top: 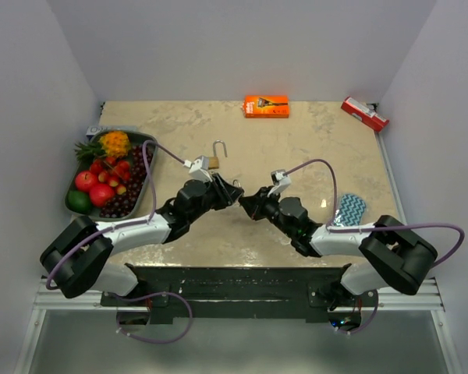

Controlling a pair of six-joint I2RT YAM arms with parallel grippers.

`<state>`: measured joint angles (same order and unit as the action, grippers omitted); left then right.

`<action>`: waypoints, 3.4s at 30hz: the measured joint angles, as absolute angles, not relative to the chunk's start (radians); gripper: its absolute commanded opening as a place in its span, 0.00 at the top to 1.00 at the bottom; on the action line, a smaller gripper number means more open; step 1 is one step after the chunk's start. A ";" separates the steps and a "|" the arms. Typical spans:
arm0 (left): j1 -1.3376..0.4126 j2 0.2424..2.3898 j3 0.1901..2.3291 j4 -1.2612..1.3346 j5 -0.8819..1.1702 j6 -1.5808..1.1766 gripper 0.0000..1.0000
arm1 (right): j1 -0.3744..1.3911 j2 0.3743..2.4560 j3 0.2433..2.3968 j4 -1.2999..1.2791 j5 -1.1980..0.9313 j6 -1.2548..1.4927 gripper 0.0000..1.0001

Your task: Unlock with the key

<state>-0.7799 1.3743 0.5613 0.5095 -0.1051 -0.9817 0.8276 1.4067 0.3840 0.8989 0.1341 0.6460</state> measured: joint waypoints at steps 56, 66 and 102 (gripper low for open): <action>-0.717 1.401 0.609 0.447 -0.009 -0.941 1.00 | 0.838 1.378 0.429 0.732 0.110 0.629 1.00; -0.717 1.401 0.583 0.487 -0.008 -0.937 1.00 | 0.839 1.385 0.430 0.737 0.113 0.628 1.00; -0.760 1.228 0.502 0.651 0.018 -0.799 1.00 | 0.692 1.285 0.389 0.898 -0.223 0.744 1.00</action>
